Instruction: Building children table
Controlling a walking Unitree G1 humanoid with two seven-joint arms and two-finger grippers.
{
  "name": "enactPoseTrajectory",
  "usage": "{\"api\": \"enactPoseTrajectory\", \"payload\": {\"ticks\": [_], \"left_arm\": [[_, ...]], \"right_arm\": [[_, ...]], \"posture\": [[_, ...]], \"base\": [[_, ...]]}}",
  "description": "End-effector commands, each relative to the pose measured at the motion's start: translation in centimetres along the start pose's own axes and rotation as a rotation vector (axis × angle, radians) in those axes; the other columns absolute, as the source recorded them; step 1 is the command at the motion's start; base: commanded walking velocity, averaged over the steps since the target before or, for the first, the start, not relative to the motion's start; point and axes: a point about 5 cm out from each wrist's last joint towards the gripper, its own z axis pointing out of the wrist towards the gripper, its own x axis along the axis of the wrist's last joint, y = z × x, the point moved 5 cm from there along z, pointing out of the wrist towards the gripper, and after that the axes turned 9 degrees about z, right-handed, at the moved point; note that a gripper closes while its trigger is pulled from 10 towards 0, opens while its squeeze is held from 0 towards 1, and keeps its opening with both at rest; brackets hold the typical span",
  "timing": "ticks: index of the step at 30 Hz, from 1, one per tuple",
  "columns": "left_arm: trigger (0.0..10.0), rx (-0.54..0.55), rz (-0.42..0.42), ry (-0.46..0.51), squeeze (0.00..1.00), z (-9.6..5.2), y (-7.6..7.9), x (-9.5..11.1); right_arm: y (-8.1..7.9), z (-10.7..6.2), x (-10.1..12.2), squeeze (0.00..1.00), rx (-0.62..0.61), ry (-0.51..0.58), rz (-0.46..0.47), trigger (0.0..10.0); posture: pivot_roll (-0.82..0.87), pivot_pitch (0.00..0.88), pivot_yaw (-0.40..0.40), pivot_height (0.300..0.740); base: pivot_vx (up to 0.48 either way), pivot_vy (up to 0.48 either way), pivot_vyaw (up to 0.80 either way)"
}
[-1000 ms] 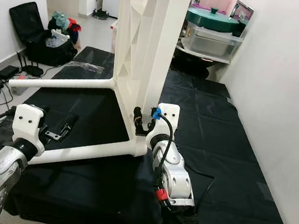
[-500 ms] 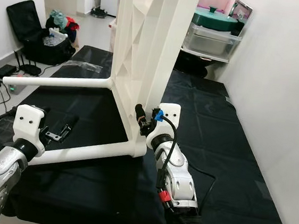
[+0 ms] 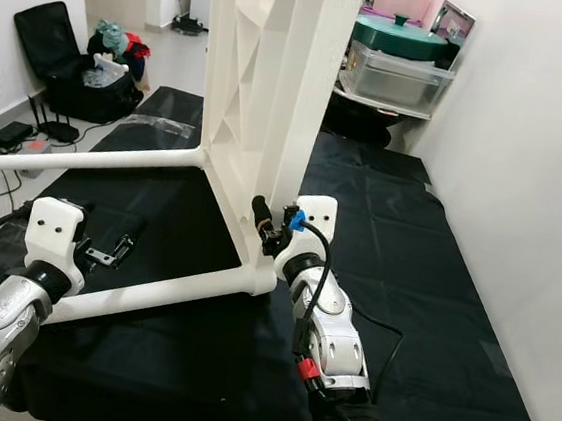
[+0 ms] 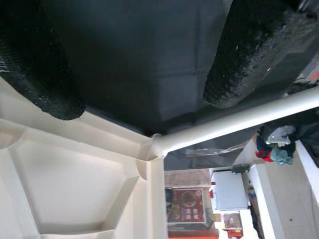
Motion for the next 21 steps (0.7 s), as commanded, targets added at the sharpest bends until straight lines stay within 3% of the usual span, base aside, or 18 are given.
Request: {"api": "enactPoseTrajectory", "payload": {"ticks": [1,6,7,12,19,21], "left_arm": [[10.0,-0.015,0.008,-0.009,0.0,0.1,0.3,-0.3],[10.0,-0.014,0.008,-0.008,0.0,0.1,0.3,-0.3],[10.0,-0.015,0.008,-0.007,0.0,0.1,0.3,-0.3],[10.0,-0.015,0.008,-0.006,0.0,0.1,0.3,-0.3],[10.0,-0.014,0.008,-0.005,0.0,0.1,0.4,-0.2],[10.0,-0.014,0.008,-0.004,0.0,0.1,0.4,-0.2]], "right_arm": [[4.0,-0.5,-0.4,0.0,-0.173,-0.012,0.03,10.0],[5.9,-0.8,0.0,0.0,-0.262,0.004,0.028,10.0],[7.3,-1.0,0.4,0.0,-0.331,0.019,0.021,10.0],[9.1,-1.4,1.1,0.0,-0.413,0.048,0.004,10.0],[8.7,-1.3,1.4,0.0,-0.404,0.071,-0.015,10.0],[8.5,-1.2,1.5,0.0,-0.403,0.077,-0.027,9.3]], "posture": [[0.1,0.0,-0.153,0.74],[0.1,0.0,-0.154,0.74],[0.1,0.0,-0.153,0.74],[0.1,0.0,-0.153,0.74],[0.09,0.0,-0.151,0.74],[0.1,0.0,-0.152,0.74]], "base": [[0.0,0.0,0.0],[0.0,0.0,0.0],[0.0,0.0,0.0],[0.0,0.0,0.0],[0.0,0.0,0.0],[0.0,0.0,0.0]]}}
